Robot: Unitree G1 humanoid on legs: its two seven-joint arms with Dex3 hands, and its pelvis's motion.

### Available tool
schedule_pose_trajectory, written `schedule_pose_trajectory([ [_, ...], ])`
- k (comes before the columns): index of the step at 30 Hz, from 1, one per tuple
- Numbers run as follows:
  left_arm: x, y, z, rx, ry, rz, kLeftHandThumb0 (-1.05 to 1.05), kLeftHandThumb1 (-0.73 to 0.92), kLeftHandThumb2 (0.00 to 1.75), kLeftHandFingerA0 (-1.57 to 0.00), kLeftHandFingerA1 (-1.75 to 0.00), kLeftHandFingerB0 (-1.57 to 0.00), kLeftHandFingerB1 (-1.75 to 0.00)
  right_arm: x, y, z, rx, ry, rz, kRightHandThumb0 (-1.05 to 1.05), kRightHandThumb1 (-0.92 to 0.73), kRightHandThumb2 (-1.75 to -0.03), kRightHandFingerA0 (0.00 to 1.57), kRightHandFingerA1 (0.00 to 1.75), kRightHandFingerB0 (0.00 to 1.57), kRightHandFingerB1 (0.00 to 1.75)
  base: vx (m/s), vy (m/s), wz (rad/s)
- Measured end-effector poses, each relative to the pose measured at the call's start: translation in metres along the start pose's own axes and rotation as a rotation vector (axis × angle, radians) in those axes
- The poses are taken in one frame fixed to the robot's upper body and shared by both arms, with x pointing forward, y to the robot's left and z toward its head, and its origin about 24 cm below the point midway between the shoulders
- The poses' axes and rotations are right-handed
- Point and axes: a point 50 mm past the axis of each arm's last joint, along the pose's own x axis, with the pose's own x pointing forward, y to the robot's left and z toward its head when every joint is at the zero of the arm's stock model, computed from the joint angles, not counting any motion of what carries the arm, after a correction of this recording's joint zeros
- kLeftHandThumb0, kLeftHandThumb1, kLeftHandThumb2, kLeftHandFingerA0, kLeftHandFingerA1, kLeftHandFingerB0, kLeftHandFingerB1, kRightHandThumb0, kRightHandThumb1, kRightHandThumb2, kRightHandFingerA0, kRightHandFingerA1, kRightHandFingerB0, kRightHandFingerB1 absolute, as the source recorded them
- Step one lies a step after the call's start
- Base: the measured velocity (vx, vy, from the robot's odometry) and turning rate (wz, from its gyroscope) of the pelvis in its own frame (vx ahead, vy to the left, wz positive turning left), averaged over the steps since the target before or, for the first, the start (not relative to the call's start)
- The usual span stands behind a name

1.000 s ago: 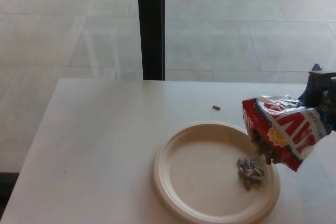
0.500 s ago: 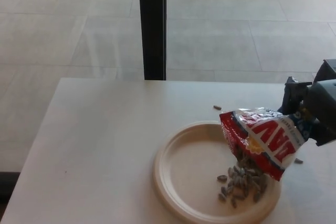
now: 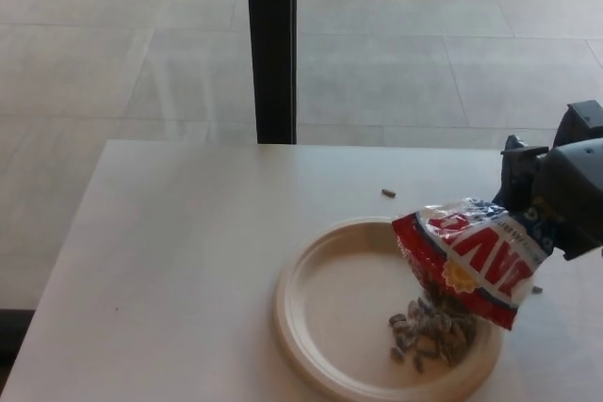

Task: The robot uses its right hand to pick up a bag of sunflower seeds kept in the middle of the desk and tilts it over a plate kept next to it to pour out a few seeds and then puts the bag of seeds back on the desk

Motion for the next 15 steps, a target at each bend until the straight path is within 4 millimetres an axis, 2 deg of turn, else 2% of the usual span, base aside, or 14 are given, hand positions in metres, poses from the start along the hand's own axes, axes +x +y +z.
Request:
schedule_pose_trajectory([
  [2,0.000,0.000,0.000,0.003,-0.002,0.000,-0.60,0.64,0.59,-0.46,-0.56,-0.56,-0.47,0.001,-0.003,0.003,-0.015,-0.016,-0.012,-0.33,-0.45,-0.83,0.89,1.75,0.67,1.70,0.00,0.000,0.00],
  [3,0.000,0.000,0.000,0.005,-0.004,0.000,-0.61,0.64,0.59,-0.46,-0.56,-0.57,-0.47,0.002,-0.005,0.005,-0.020,-0.024,-0.019,-0.30,-0.38,-0.95,0.90,1.75,0.71,1.64,0.00,0.000,0.00],
  [4,0.000,0.000,0.000,0.007,-0.006,-0.001,-0.60,0.63,0.59,-0.45,-0.57,-0.58,-0.48,0.003,-0.007,0.006,-0.025,-0.033,-0.027,-0.29,-0.36,-0.98,0.91,1.75,0.72,1.66,0.00,0.000,0.00],
  [8,0.000,0.000,0.000,0.010,-0.006,0.000,-0.60,0.63,0.59,-0.46,-0.56,-0.58,-0.47,0.007,-0.013,0.012,-0.064,-0.067,-0.058,-0.28,-0.43,-1.03,0.91,1.75,0.74,1.61,0.00,0.000,0.00],
  [10,0.000,0.000,0.000,0.011,-0.006,0.000,-0.58,0.62,0.59,-0.45,-0.58,-0.58,-0.48,0.008,-0.015,0.014,-0.082,-0.077,-0.064,-0.31,-0.47,-1.00,0.92,1.75,0.75,1.62,0.00,0.000,0.00],
  [11,0.000,0.000,0.000,0.011,-0.007,0.000,-0.59,0.62,0.59,-0.46,-0.58,-0.58,-0.47,0.009,-0.016,0.014,-0.087,-0.080,-0.068,-0.28,-0.43,-0.96,0.92,1.75,0.75,1.65,0.00,0.000,0.00],
  [13,0.000,0.000,0.000,0.008,-0.008,0.001,-0.59,0.62,0.59,-0.46,-0.58,-0.58,-0.47,0.010,-0.019,0.016,-0.093,-0.090,-0.079,-0.28,-0.43,-0.96,0.92,1.75,0.75,1.65,0.00,0.000,0.00],
  [15,0.000,0.000,0.000,0.008,-0.008,0.001,-0.59,0.61,0.59,-0.44,-0.60,-0.60,-0.51,0.011,-0.022,0.019,-0.094,-0.099,-0.091,-0.23,-0.37,-0.96,0.93,1.75,0.72,1.69,0.00,0.000,0.00],
])
